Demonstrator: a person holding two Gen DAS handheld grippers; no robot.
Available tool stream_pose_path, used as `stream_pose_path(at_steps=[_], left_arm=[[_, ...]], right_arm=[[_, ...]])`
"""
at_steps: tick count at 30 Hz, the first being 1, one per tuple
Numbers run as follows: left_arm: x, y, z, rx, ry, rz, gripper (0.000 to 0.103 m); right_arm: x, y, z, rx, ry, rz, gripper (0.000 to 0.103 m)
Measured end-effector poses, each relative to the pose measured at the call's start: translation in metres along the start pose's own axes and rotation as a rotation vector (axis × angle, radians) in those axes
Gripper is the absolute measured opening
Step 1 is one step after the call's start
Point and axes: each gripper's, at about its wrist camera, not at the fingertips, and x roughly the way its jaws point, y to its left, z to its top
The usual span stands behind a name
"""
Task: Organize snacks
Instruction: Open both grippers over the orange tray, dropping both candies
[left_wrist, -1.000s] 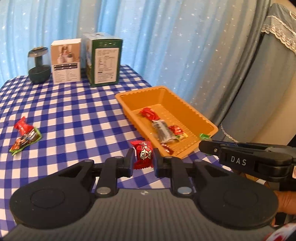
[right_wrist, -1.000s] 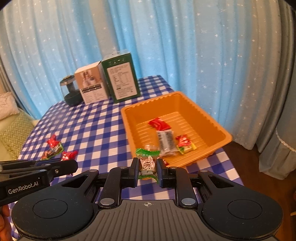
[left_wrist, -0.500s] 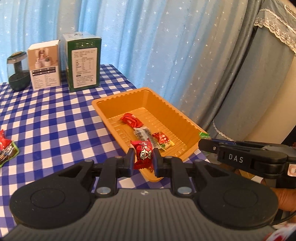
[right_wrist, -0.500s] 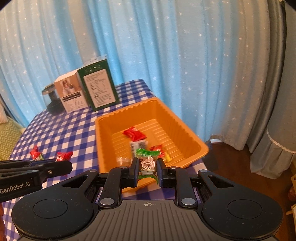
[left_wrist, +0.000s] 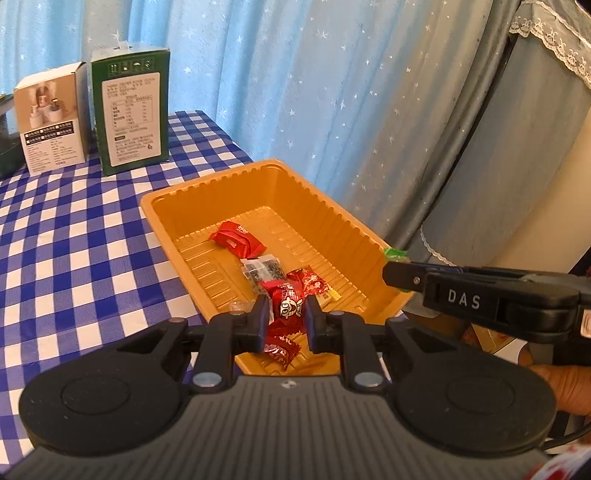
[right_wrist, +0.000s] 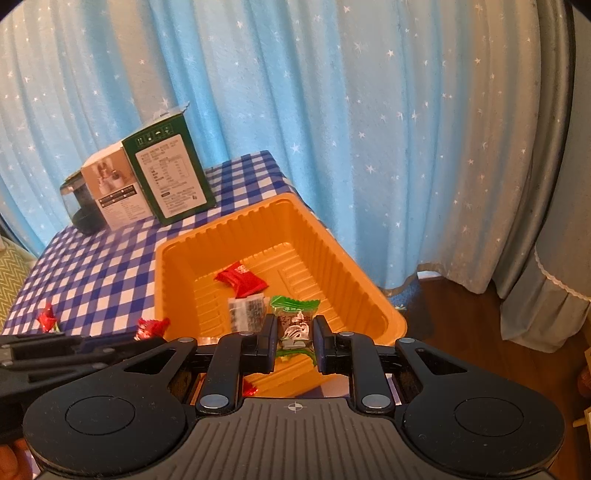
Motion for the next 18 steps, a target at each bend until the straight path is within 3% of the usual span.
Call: stream_pose_path(at_steps=[5,7,18], left_arm=[[0.014,0.001,0.003,0.002,-0.007,-0.007,0.019],[0.015,0.003,0.005,0.005,-0.017,0.001,0.03],[-0.013,0.036,-0.006,-0.051,-0.043,0.068,0.033]], right_arm=[[0.01,-0.001,0.005,0.003,-0.001,0.004,0.02],[0.011,-0.002,0.006,0.007,-0.003,0.006,0.02],[0.019,0.003,0.008,0.006,0.005,0.036,0.021]])
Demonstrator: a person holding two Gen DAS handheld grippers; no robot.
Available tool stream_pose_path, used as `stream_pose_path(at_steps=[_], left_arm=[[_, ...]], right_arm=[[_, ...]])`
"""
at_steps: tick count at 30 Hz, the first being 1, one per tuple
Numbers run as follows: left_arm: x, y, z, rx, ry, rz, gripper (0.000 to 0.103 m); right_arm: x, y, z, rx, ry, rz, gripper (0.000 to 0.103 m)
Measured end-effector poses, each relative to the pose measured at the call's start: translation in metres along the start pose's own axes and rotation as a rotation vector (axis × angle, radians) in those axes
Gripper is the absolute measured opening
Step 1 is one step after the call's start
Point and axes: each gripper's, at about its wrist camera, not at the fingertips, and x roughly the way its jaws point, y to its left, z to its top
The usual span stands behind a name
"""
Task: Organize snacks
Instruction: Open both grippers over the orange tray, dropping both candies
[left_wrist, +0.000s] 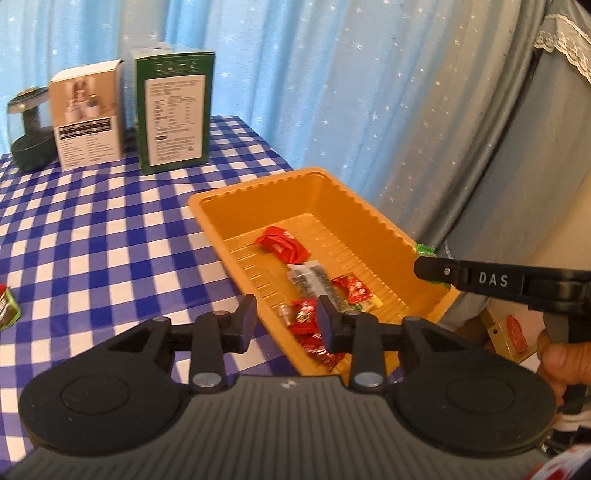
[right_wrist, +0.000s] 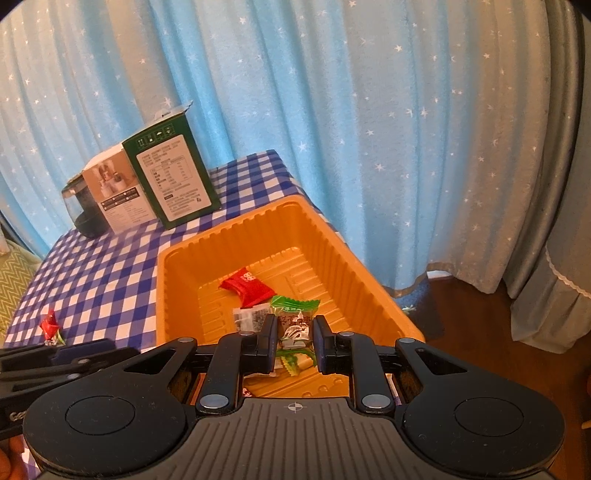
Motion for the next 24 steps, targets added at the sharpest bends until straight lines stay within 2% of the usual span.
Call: stream_pose_path(at_steps=[4,6,8,10,12,14,18,24], left_arm=[[-0.008,0.006,-0.005,-0.019,-0.001,0.005,0.035],[-0.011,0.009,-0.008,-0.023,0.002,0.012,0.036],[-0.014,0.011,-0.01,-0.028,0.002,0.018,0.039],[-0.02,0.013,-0.013,-0.033,-0.005,0.024,0.047],[-0.025,0.014,-0.015,-0.04,-0.009,0.026,0.048],[-0.032,0.015,-0.019,-0.046,-0.015,0.03,0.05],[-0.048,0.019,-0.024,-0.057,-0.026,0.037,0.053],[-0.078,0.029,-0.033,-0.076,-0.051,0.059,0.059]], right_arm=[[0.005,0.003,0.002,0.007,0.008,0.029,0.021],[0.008,0.003,0.004,0.024,0.018,0.071,0.021],[0.008,0.002,0.006,0.051,0.019,0.086,0.022],[0.004,0.0,0.007,0.064,0.01,0.085,0.024],[-0.001,-0.001,0.006,0.081,0.0,0.08,0.032],[-0.008,-0.004,0.004,0.103,-0.006,0.073,0.036],[-0.025,-0.004,-0.003,0.136,-0.013,0.073,0.037],[-0.049,0.017,-0.016,0.116,-0.014,0.087,0.039]])
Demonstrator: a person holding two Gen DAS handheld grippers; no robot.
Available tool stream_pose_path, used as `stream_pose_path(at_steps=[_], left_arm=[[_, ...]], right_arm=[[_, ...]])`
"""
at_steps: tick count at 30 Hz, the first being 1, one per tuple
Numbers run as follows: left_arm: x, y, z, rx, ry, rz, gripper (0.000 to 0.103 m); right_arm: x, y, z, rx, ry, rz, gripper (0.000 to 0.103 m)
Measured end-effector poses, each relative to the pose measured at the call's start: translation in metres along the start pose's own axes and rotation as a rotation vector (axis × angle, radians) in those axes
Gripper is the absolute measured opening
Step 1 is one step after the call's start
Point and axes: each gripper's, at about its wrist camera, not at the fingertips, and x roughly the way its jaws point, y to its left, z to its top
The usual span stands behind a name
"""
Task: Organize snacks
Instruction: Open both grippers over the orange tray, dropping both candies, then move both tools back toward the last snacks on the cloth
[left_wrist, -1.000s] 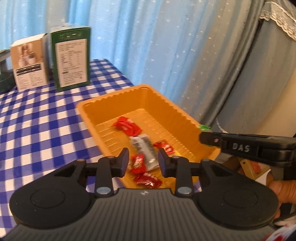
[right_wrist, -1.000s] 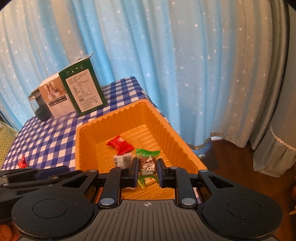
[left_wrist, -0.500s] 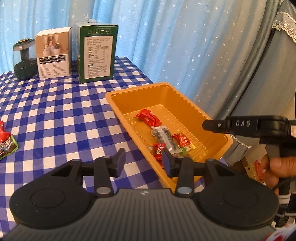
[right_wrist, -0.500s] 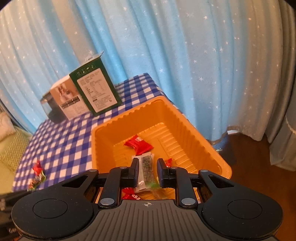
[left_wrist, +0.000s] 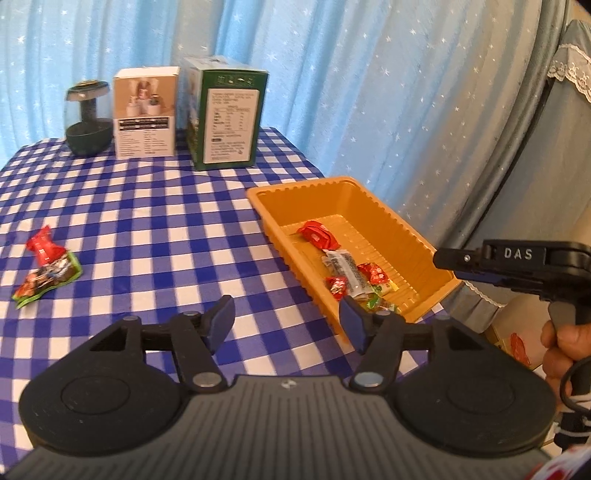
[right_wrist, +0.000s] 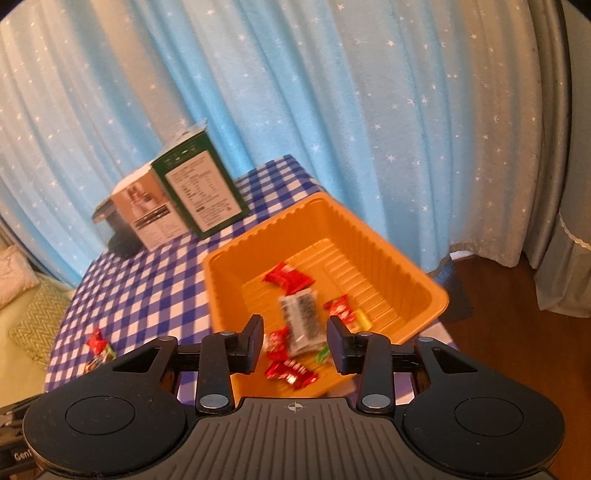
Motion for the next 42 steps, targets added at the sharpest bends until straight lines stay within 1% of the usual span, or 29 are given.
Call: stream_pose_path(at_steps=[6,15,23,28,32,37,42], left_arm=[[-0.034,0.026,-0.012,-0.032,-0.024,0.046,0.066],[-0.079,0.077,-0.025,-0.071,-0.052,0.127,0.069],[-0.1,0.12,-0.03,-0.067,-0.052,0.178,0.071],[-0.101,0.141,-0.031,-0.046,-0.046,0.204,0.072],[-0.093,0.158,-0.029,-0.041,-0.039,0.213,0.073],[-0.074,0.178,-0.028,-0.023,-0.02,0.222,0.073],[-0.049,0.201,-0.026,-0.006,-0.004,0.23,0.073]], right_arm=[[-0.01,0.035,-0.018,-0.046,0.01,0.041,0.04],[-0.008,0.09,-0.041,-0.116,0.041,0.093,0.043],[0.004,0.134,-0.059,-0.196,0.076,0.137,0.045],[0.019,0.155,-0.067,-0.234,0.092,0.151,0.045],[0.034,0.166,-0.071,-0.254,0.1,0.157,0.045],[0.058,0.183,-0.074,-0.285,0.113,0.166,0.045],[0.091,0.197,-0.076,-0.299,0.124,0.175,0.045]])
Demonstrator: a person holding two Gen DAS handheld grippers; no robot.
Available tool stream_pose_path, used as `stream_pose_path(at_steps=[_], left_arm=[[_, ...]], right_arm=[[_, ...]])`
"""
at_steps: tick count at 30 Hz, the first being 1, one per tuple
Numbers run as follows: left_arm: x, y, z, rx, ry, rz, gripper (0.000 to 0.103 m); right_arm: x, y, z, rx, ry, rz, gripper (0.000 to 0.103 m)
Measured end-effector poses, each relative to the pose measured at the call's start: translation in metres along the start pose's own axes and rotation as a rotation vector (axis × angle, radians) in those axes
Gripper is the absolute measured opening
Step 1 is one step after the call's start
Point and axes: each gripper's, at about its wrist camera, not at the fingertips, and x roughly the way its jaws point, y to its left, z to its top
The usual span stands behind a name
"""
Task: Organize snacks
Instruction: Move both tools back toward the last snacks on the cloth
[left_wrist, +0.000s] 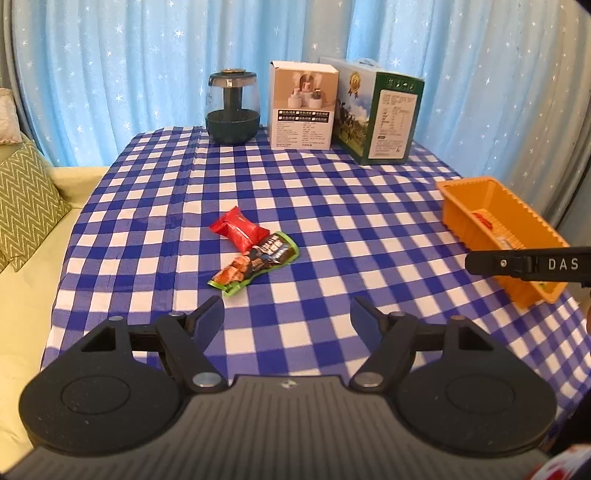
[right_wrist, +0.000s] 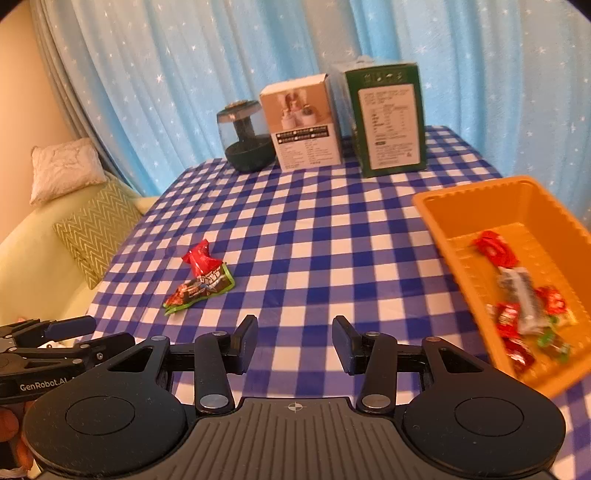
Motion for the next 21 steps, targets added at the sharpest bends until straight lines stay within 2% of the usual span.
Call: stream_pose_path(at_steps=[15,21], left_arm=[[0.09,0.027,0.018,0.135,0.013,-0.041,0.072],[0.117,0.031,0.028,0.171,0.017,-0.074,0.065]], right_arm=[[0.107,0.008,0.016,-0.115,0.051,0.017,0.045],[0.13,0.004,0.024,-0.134,0.057,0.024,0.045]])
